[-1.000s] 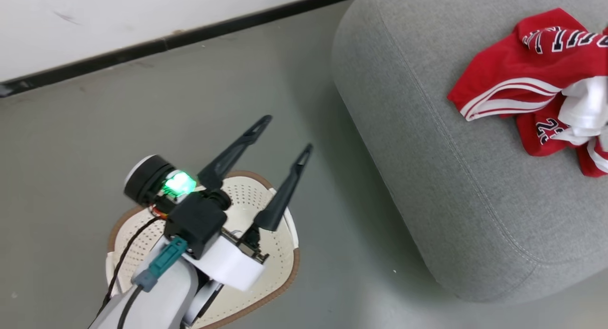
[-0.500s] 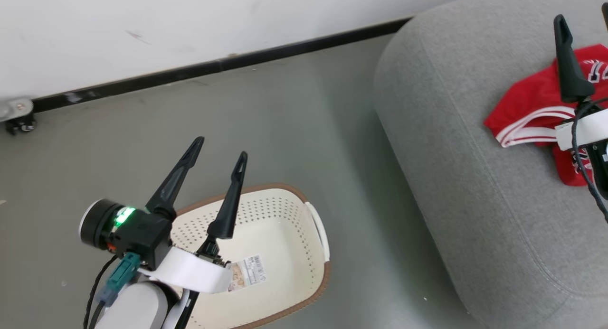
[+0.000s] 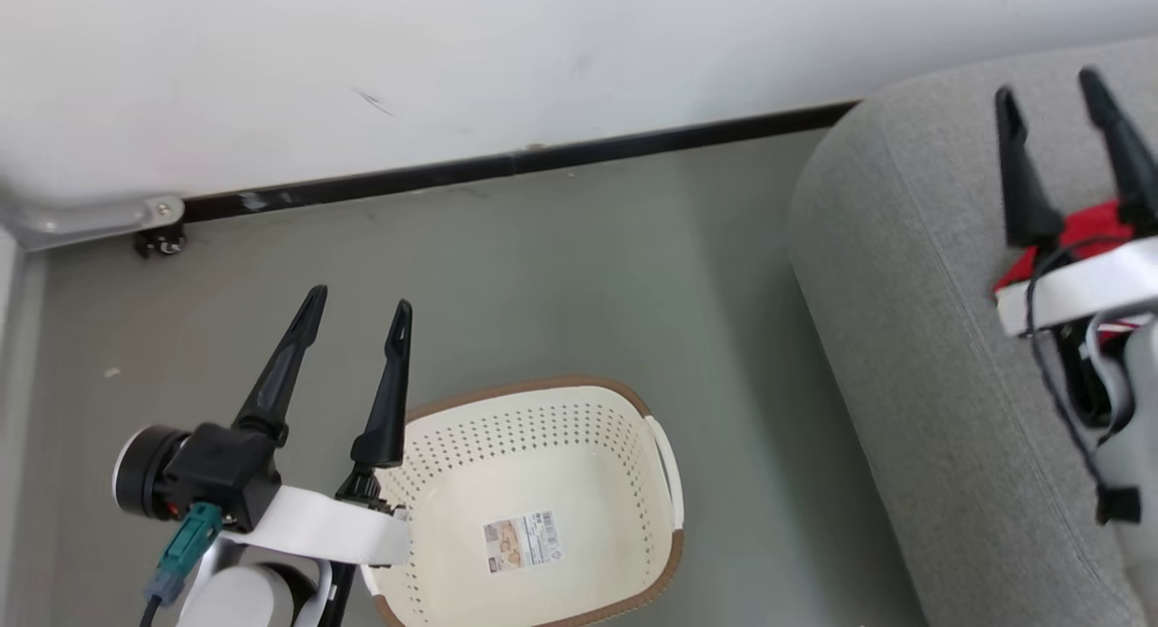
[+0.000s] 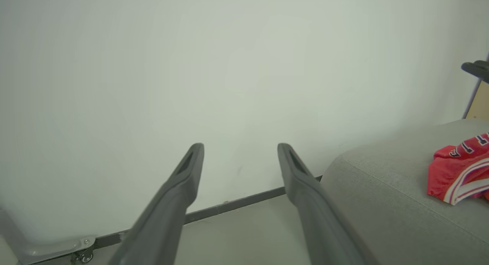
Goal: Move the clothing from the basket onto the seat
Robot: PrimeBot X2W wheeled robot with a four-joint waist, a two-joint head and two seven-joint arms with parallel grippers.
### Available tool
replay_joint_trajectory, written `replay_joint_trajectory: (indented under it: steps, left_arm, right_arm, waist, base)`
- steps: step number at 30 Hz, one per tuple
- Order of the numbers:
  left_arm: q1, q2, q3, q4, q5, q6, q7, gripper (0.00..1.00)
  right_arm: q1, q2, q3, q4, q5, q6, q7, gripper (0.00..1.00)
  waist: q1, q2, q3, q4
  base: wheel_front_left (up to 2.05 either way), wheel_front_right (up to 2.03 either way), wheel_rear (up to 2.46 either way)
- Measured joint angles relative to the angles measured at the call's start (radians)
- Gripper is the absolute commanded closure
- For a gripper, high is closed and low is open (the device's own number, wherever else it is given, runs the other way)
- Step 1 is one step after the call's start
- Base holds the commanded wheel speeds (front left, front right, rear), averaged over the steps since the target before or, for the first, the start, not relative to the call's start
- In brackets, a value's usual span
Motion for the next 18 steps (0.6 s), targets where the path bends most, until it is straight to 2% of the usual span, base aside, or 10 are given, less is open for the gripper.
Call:
replay_joint_trajectory:
  steps: [6, 18]
  left_arm:
    - [0.041, -0.019, 0.017, 0.014, -0.001, 0.016, -0.002, 0.00]
    - [0.096, -0.049, 0.029, 0.050, 0.002, 0.029, -0.002, 0.00]
  right_arm:
    - [0.082, 0.047, -0.050, -0.004, -0.035, 0.000, -0.002, 0.00]
    - [0.255, 0.150, -0.087, -0.023, -0.074, 0.000, -0.008, 0.00]
  waist:
    - [0.0000, 0.0000, -0.037, 0.036]
    - [0.0000, 0.0000, -0.114, 0.089]
  base:
    - [0.00, 0.00, 0.00]
    - [0.00, 0.00, 0.00]
